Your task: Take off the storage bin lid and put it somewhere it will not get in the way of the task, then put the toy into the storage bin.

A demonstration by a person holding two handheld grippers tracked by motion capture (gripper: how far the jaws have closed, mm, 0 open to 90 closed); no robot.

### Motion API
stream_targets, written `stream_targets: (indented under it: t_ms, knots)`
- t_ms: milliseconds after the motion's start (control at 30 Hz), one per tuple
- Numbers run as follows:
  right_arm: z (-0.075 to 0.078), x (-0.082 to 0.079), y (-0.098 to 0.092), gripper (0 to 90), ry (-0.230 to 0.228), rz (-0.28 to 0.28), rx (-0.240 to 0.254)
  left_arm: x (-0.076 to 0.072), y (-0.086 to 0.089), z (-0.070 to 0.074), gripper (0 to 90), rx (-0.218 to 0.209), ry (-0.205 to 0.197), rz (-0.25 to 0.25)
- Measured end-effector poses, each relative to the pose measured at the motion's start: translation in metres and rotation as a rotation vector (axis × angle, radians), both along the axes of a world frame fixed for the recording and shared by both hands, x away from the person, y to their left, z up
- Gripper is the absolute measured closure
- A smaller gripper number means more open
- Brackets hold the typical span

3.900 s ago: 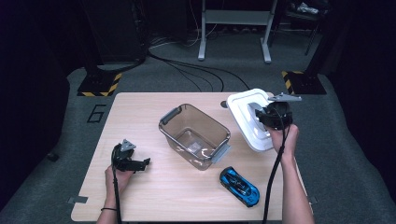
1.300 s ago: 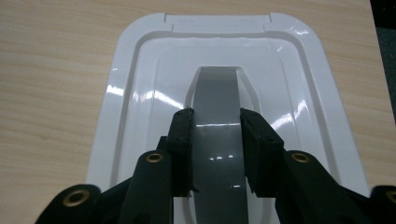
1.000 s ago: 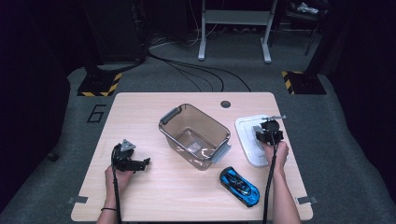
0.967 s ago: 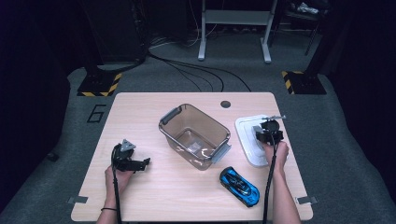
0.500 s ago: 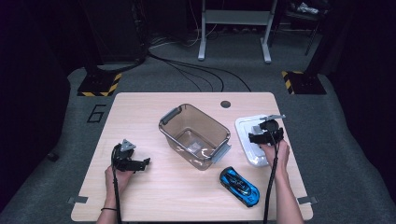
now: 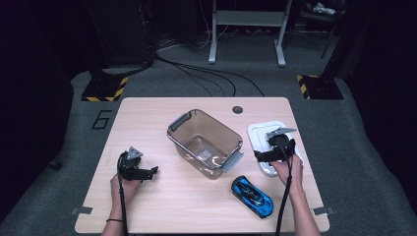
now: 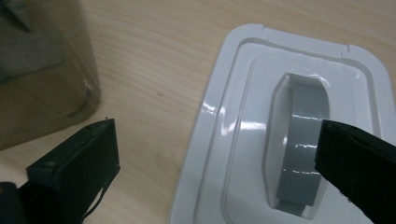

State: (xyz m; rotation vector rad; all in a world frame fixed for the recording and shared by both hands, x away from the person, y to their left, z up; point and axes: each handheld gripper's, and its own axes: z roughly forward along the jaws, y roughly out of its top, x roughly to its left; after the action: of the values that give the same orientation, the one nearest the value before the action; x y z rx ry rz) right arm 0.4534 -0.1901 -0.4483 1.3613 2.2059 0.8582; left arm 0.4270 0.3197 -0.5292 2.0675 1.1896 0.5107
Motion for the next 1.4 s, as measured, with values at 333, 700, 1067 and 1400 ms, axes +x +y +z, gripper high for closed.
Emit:
stream_targets:
  t_ms: [333,700,1067,1400]
  knots:
    - [-0.001,-0.022,0.012,0.0,-0.009,0.075,0.006,0.0,0.0,0.0,6.9,0.001,-0.002,-0.001]
    - [-0.003,-0.049,0.03,0.0,0.015,0.173,0.039,-0.001,0.0,0.0,7.2,-0.003,-0.006,0.0]
    - [-0.016,-0.064,0.049,0.0,0.057,0.258,0.035,-0.001,0.0,0.0,7.2,-0.003,-0.007,0.0]
    - [-0.036,-0.073,0.074,0.0,0.136,0.327,-0.034,-0.001,0.0,0.0,7.3,-0.003,-0.008,0.001]
